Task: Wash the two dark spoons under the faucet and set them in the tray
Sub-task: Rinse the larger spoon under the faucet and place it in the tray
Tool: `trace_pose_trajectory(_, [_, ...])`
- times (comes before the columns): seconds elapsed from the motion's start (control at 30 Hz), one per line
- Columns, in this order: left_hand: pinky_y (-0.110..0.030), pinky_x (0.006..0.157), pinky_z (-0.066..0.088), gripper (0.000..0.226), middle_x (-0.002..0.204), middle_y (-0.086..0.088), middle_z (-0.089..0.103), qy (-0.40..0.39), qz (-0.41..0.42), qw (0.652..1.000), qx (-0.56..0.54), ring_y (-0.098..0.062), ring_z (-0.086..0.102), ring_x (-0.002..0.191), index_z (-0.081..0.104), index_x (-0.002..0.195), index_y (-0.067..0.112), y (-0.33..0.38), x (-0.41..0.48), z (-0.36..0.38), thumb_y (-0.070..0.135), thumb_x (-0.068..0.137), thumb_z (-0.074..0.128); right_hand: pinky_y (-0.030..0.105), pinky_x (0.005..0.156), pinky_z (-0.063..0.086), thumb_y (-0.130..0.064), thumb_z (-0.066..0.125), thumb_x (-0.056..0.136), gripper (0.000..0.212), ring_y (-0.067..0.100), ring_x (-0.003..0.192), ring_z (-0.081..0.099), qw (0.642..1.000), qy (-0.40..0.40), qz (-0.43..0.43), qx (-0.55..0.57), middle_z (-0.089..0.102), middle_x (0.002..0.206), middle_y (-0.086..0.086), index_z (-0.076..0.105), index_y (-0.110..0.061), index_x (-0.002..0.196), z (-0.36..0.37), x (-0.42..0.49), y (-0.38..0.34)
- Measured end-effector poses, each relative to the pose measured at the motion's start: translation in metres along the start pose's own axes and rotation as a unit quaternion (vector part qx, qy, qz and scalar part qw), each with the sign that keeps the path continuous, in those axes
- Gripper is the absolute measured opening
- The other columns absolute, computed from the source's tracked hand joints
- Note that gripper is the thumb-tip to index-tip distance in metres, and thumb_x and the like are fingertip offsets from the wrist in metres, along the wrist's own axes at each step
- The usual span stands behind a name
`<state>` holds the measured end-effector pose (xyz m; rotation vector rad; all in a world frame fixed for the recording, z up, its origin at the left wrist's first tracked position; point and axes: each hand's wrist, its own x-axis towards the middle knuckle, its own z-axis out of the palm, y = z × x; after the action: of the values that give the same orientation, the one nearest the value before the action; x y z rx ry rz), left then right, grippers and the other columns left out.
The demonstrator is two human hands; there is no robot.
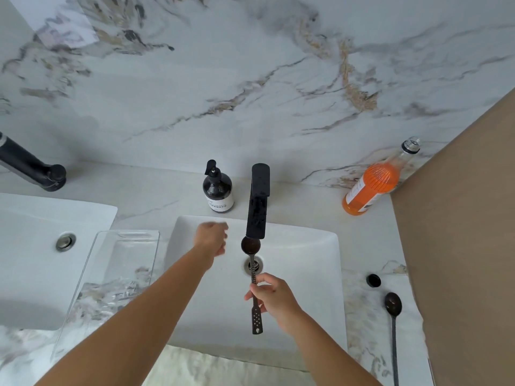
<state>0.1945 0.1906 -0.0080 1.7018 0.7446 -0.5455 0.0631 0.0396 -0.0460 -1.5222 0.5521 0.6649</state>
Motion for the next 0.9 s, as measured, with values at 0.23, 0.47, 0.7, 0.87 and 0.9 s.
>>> trace_pose_trajectory(0.23, [-0.041, 0.082, 0.057, 0.031, 0.09, -0.012, 0.076, -0.201, -0.088, 0.97, -0.104, -0.026, 0.071, 0.077, 0.065, 0.11, 0.002, -0.041, -0.021, 0.034, 0.03, 0.099, 0.056, 0.025, 0.061, 0.051, -0.021, 0.061, 0.093, 0.009, 0.015, 0.066, 0.059, 1.0, 0.014, -0.01, -0.008, 0.078, 0.079, 0.001, 0.067, -0.015, 0.095, 0.0, -0.005, -0.001])
trace_pose_trajectory(0.47, [-0.034, 0.057, 0.048, 0.019, 0.069, -0.01, 0.055, -0.197, -0.038, 0.972, -0.12, -0.024, 0.051, 0.059, 0.057, 0.094, 0.002, -0.039, -0.029, 0.052, 0.001, 0.1, 0.039, 0.029, 0.065, 0.053, -0.022, 0.06, 0.092, 0.008, 0.015, 0.064, 0.061, 0.998, 0.048, -0.002, -0.027, 0.078, 0.082, 0.002, 0.066, -0.018, 0.088, -0.01, -0.006, 0.001])
trace_pose_trajectory(0.7, [-0.022, 0.042, 0.024, 0.029, 0.051, -0.001, 0.043, -0.134, 0.04, 0.988, -0.061, -0.013, 0.028, 0.04, 0.059, 0.081, 0.006, -0.047, -0.019, 0.057, 0.016, 0.104, 0.044, 0.03, 0.07, 0.054, -0.028, 0.059, 0.093, 0.015, 0.019, 0.076, 0.066, 0.994, 0.109, 0.023, 0.023, 0.071, 0.105, 0.006, 0.066, -0.019, 0.102, -0.028, 0.003, -0.017])
trace_pose_trajectory(0.87, [-0.029, 0.056, 0.033, 0.027, 0.06, -0.007, 0.052, -0.247, 0.035, 0.963, -0.107, -0.017, 0.041, 0.053, 0.06, 0.091, 0.001, -0.054, -0.02, 0.05, -0.009, 0.092, 0.035, 0.03, 0.067, 0.058, -0.023, 0.059, 0.093, 0.017, 0.02, 0.079, 0.066, 0.996, 0.074, -0.047, 0.021, 0.071, 0.091, 0.003, 0.07, -0.023, 0.106, -0.025, 0.02, -0.055])
trace_pose_trajectory(0.9, [-0.031, 0.061, 0.036, 0.027, 0.064, -0.007, 0.055, -0.262, 0.039, 0.956, -0.125, -0.018, 0.044, 0.056, 0.061, 0.092, 0.001, -0.056, -0.019, 0.048, -0.009, 0.095, 0.036, 0.033, 0.067, 0.061, -0.018, 0.059, 0.093, 0.017, 0.022, 0.074, 0.065, 0.995, 0.077, -0.062, 0.005, 0.071, 0.087, 0.006, 0.073, -0.02, 0.104, -0.022, 0.023, -0.059])
